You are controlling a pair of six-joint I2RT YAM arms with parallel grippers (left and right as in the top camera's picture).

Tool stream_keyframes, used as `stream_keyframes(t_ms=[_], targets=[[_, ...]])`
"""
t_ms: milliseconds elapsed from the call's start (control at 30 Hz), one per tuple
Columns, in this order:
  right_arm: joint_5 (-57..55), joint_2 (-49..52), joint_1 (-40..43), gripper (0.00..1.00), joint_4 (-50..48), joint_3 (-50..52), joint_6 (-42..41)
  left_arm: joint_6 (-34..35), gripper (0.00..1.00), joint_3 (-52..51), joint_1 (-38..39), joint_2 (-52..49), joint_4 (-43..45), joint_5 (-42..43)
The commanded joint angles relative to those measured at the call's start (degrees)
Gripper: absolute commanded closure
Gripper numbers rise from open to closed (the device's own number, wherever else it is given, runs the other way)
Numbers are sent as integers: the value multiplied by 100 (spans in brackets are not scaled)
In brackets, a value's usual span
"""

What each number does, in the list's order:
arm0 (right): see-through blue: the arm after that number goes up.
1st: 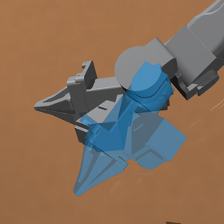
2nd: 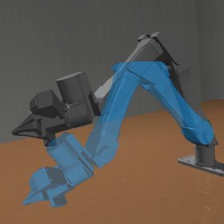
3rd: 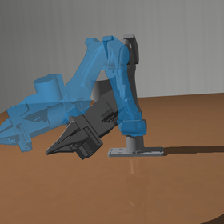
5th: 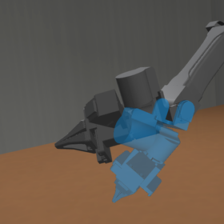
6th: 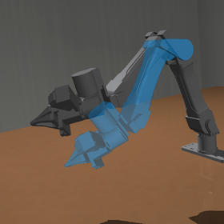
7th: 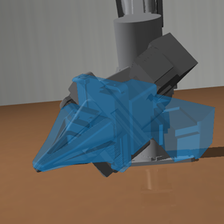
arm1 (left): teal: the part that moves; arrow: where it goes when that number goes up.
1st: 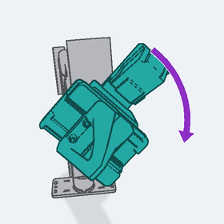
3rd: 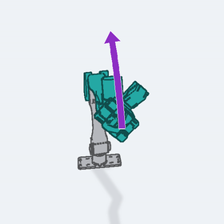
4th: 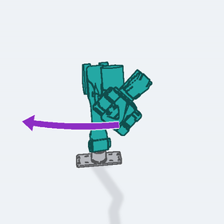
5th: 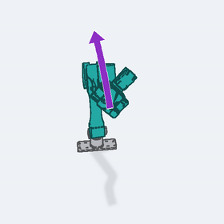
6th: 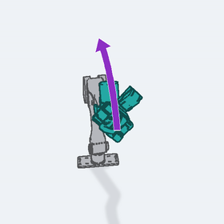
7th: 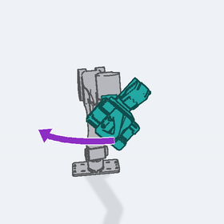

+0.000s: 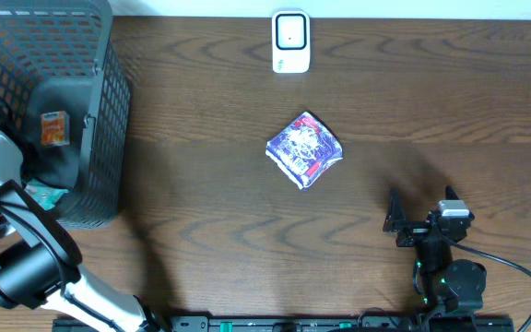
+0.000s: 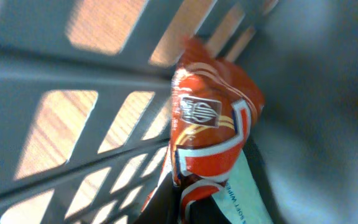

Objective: Scan the item barcode
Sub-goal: 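Reach into the basket and grasp the red Delfi snack bar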

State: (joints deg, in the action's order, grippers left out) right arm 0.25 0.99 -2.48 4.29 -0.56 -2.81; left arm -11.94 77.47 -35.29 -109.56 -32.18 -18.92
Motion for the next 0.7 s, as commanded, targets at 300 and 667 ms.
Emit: stream_keyframes(t_ms=[300,667], targets=[[11,-28,-22,1,7,20,-79,682,93,39,1187,2448,772,2074],[11,-28,-22,1,7,20,-79,1038,93,39,1976,4172,1652,2149]])
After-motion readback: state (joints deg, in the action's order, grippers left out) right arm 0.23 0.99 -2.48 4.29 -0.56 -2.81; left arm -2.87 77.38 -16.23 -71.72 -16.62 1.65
